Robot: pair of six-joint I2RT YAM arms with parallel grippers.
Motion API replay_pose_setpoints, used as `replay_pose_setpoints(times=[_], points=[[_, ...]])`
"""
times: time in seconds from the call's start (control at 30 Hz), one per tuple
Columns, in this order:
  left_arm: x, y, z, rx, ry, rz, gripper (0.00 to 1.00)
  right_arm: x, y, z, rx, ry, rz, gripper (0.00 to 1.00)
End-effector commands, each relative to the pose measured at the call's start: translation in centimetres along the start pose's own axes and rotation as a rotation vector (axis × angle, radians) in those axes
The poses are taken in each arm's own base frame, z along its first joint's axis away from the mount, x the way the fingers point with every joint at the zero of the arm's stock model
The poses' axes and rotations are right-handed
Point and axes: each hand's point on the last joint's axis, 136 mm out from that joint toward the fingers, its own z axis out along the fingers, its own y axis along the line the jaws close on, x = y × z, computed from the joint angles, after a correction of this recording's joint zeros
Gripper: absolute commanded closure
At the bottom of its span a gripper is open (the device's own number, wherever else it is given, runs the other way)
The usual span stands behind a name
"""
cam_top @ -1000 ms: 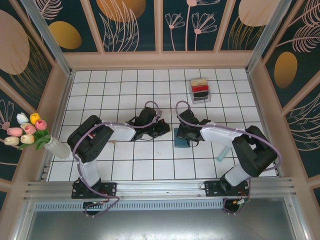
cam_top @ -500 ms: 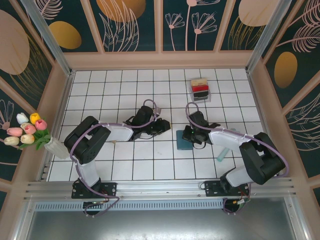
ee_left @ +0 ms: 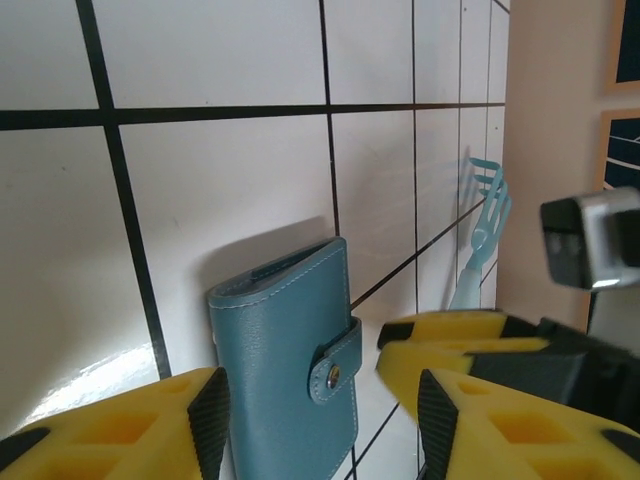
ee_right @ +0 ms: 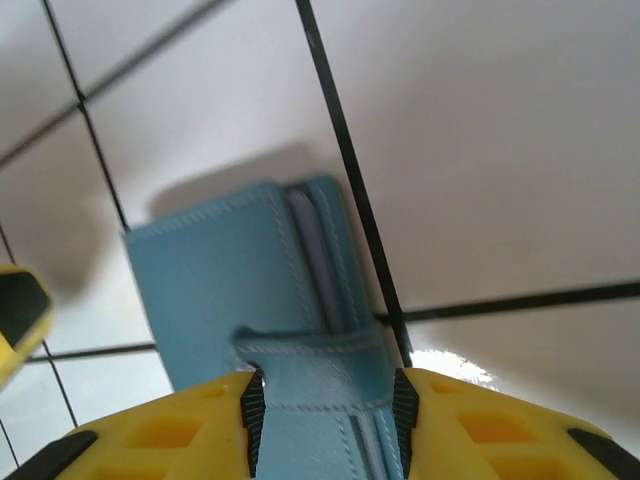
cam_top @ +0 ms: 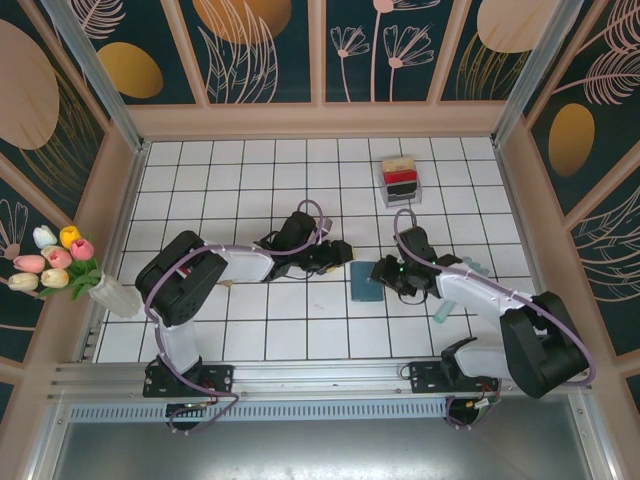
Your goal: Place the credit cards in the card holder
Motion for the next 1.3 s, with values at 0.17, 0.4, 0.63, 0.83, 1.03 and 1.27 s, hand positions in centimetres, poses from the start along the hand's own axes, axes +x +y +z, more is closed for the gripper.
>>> replay_pose_setpoints(times=[0.17, 0.4, 0.63, 0.83, 1.03, 1.27], points=[[0.8, 0.8, 1.4, -0.026, 0.061, -0.004, 0.46, 1.8, 0.7, 1.6, -0.066, 0.1, 0.005, 0.59], [1.3, 1.5, 2.4, -0.032, 0.092, -0.019, 0.52, 1.1, 3.4, 1.2, -0.212, 0.078, -0.022, 0.62], [1.9, 1.7, 2.9, -0.019, 0.118, -0.03, 0.55, 0.7, 3.9, 2.1, -0.239, 0.079, -0.002, 0.57], [1.8, 1.7, 2.8, -0.024, 0.112, -0.036, 0.58, 0.1, 5.6, 1.6, -0.339, 0.049, -0.027, 0.6], [1.3, 1.7, 2.7, -0.038, 0.087, -0.038, 0.6, -0.7, 6.7, 1.0, -0.403, 0.006, -0.033, 0.62], [0.8, 2.1, 2.5, -0.067, 0.053, -0.051, 0.61, -1.0, 6.7, 0.9, -0.443, -0.023, -0.013, 0.58]])
